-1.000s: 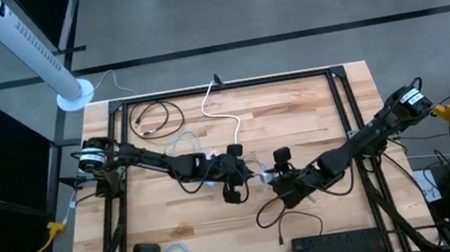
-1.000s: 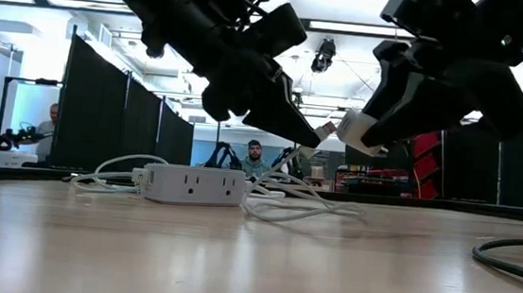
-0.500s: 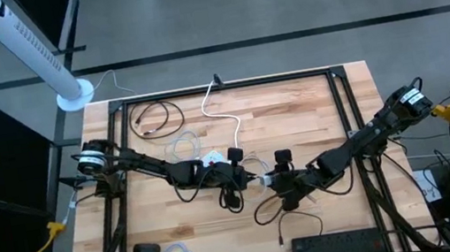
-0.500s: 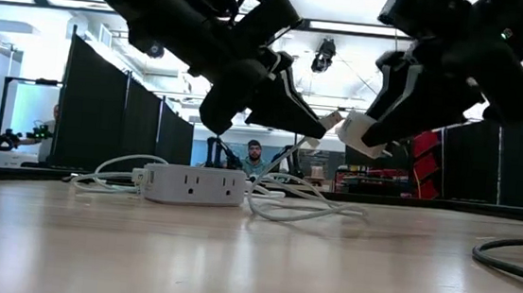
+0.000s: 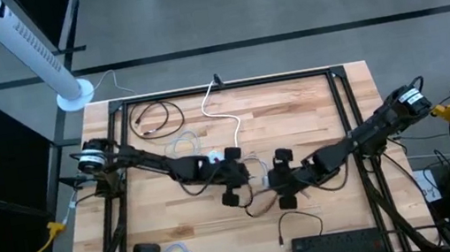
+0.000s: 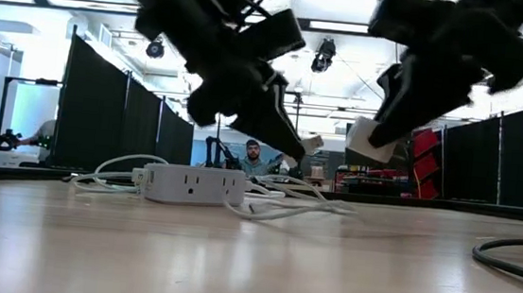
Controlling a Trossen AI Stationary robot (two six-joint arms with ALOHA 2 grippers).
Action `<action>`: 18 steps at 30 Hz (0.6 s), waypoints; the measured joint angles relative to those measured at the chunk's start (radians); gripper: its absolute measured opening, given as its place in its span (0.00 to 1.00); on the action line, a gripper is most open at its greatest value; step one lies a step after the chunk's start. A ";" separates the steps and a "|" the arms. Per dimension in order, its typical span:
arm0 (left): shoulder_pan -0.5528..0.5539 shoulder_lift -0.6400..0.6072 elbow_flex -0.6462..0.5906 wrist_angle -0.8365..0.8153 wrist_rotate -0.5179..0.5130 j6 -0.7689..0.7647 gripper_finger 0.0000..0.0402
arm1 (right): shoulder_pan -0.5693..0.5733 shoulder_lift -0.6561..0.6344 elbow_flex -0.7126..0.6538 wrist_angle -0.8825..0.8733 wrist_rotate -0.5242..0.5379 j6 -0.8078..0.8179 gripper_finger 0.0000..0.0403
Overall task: Plug in charger cables
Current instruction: Insert the white charger cable into the charger adapter
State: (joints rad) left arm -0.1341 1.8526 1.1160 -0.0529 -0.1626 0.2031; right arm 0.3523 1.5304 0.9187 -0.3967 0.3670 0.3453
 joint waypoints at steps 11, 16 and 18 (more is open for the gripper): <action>0.066 0.034 0.102 -0.115 0.325 -0.259 0.04 | -0.063 0.178 0.337 -0.380 -0.069 -0.067 0.36; 0.067 0.059 0.103 -0.106 0.326 -0.271 0.04 | -0.069 0.225 0.373 -0.421 -0.166 -0.066 0.36; 0.067 0.075 0.103 -0.103 0.314 -0.286 0.04 | -0.069 0.237 0.379 -0.418 -0.190 -0.065 0.36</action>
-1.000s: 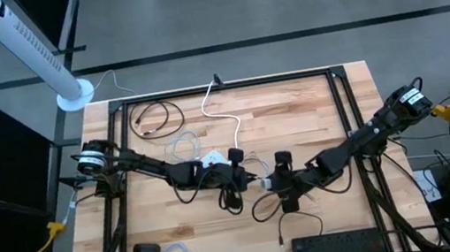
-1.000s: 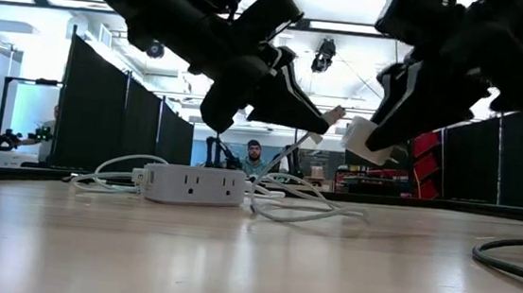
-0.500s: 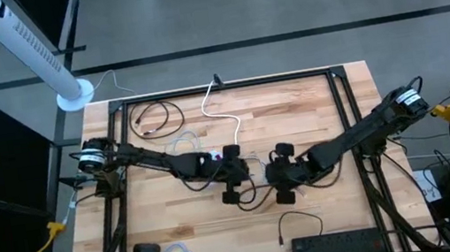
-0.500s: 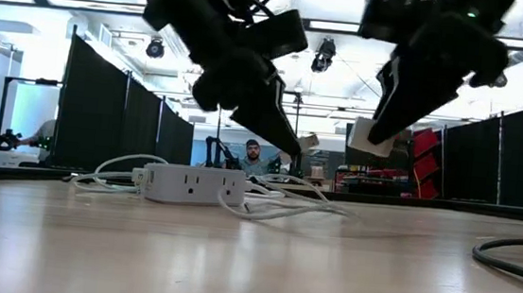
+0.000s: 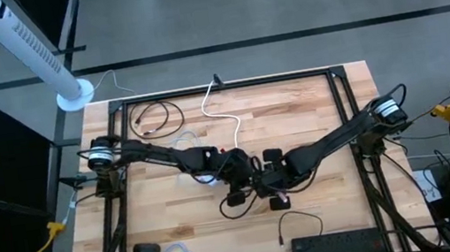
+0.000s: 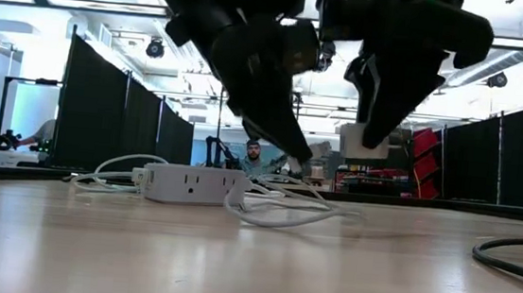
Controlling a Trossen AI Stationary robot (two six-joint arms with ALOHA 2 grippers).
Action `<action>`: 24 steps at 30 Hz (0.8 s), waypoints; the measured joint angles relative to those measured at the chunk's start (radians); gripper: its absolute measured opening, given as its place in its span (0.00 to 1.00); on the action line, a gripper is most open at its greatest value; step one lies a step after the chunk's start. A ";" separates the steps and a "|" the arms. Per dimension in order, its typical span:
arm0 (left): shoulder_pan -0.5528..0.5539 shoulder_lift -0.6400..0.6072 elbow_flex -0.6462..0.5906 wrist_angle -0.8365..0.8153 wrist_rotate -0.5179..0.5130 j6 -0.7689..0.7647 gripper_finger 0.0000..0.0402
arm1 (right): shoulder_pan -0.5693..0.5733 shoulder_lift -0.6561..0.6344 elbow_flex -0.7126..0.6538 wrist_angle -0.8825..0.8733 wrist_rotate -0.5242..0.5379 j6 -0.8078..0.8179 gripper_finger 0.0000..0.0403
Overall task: Plug in charger cables
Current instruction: Insert the white charger cable into the charger adapter
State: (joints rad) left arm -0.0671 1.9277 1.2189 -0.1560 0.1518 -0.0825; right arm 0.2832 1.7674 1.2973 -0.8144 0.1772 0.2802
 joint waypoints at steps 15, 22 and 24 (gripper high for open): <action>0.001 0.043 0.022 0.018 -0.016 -0.010 0.04 | -0.015 0.039 0.016 -0.012 -0.026 -0.008 0.36; -0.001 0.042 0.018 0.024 -0.010 0.006 0.04 | -0.020 0.038 0.059 -0.006 0.044 -0.061 0.36; -0.002 0.042 0.018 0.024 -0.010 0.016 0.04 | -0.023 0.038 0.058 -0.013 0.046 -0.056 0.36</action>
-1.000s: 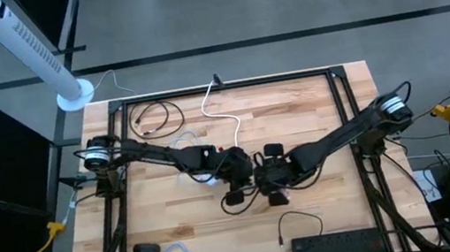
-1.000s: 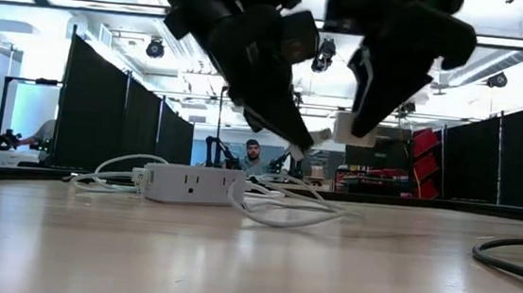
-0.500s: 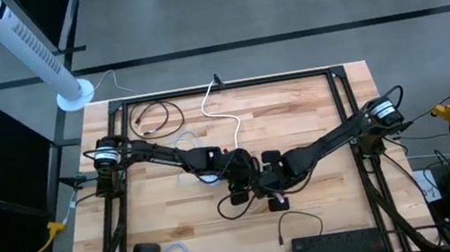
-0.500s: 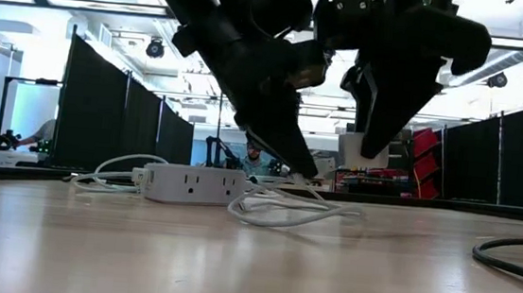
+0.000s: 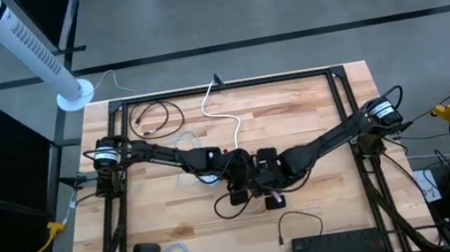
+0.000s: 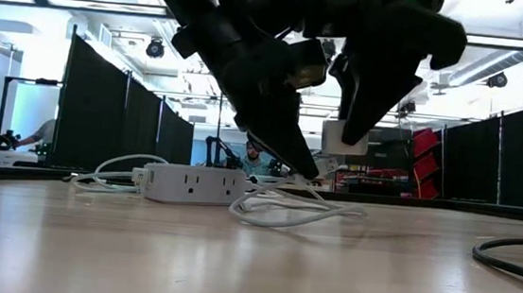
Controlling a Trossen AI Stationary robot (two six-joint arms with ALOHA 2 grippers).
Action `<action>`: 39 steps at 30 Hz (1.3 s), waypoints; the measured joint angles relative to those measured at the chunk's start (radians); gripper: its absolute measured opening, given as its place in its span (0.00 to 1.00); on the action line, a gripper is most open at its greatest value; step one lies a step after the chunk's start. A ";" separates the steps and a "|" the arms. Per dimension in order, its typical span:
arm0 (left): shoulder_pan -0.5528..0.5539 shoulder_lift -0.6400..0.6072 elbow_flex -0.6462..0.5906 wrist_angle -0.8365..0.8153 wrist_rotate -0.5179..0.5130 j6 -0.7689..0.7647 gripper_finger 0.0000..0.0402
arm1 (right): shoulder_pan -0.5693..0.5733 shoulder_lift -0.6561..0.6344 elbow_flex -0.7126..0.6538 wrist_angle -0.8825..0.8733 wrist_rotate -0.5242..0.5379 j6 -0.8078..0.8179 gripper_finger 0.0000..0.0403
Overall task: Plug in charger cables
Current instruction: Insert the white charger cable into the charger adapter
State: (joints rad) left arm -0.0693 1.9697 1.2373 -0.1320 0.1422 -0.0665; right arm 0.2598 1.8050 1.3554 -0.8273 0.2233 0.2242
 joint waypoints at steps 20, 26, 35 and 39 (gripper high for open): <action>-0.002 0.000 -0.004 0.008 -0.005 0.006 0.04 | 0.018 -0.004 -0.020 -0.005 -0.012 0.061 0.36; -0.002 -0.008 -0.010 0.033 0.000 0.008 0.04 | 0.047 -0.057 -0.010 -0.021 0.008 0.067 0.36; -0.002 -0.008 -0.012 0.051 -0.001 0.007 0.04 | 0.050 -0.068 -0.050 -0.016 0.036 0.166 0.36; -0.002 -0.008 -0.012 0.061 -0.002 0.003 0.04 | 0.052 -0.068 -0.081 0.011 0.039 0.196 0.36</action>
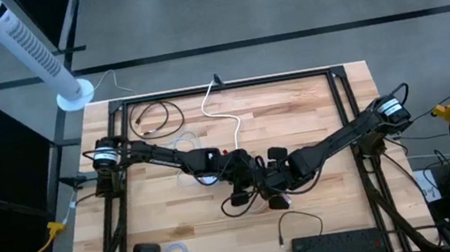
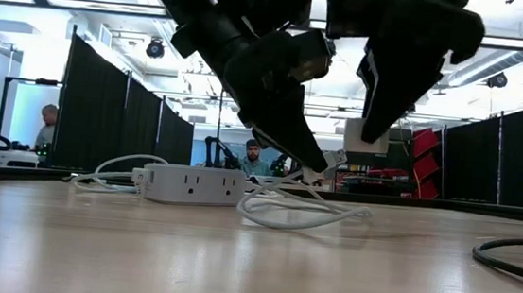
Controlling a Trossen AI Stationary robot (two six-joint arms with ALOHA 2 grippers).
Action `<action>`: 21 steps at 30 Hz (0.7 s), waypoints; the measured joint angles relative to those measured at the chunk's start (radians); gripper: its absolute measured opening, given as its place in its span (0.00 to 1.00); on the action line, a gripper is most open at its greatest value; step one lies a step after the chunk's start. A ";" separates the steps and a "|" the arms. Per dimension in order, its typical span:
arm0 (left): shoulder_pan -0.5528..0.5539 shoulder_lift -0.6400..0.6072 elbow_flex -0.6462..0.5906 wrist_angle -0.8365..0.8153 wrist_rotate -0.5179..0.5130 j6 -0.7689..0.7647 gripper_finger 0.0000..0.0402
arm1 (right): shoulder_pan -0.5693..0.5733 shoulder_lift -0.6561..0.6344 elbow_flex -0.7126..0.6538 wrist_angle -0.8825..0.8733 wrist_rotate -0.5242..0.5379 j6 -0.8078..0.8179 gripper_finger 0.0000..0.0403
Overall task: Plug in charger cables
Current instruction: Insert the white charger cable into the charger adapter
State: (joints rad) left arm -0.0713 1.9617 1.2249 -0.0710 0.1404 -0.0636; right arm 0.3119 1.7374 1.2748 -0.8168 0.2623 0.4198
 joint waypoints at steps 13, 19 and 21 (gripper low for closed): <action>-0.002 0.000 -0.003 0.010 -0.002 -0.006 0.04 | 0.013 -0.016 -0.020 0.015 0.052 0.007 0.36; -0.002 0.000 -0.004 0.002 -0.003 -0.005 0.04 | 0.014 -0.007 -0.050 0.064 0.041 0.031 0.36; -0.002 0.000 -0.004 0.004 -0.003 -0.004 0.04 | 0.016 -0.003 -0.056 0.063 0.037 0.036 0.36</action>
State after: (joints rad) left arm -0.0731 1.9617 1.2205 -0.0673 0.1370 -0.0681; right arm 0.3280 1.7344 1.2186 -0.7540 0.2996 0.4557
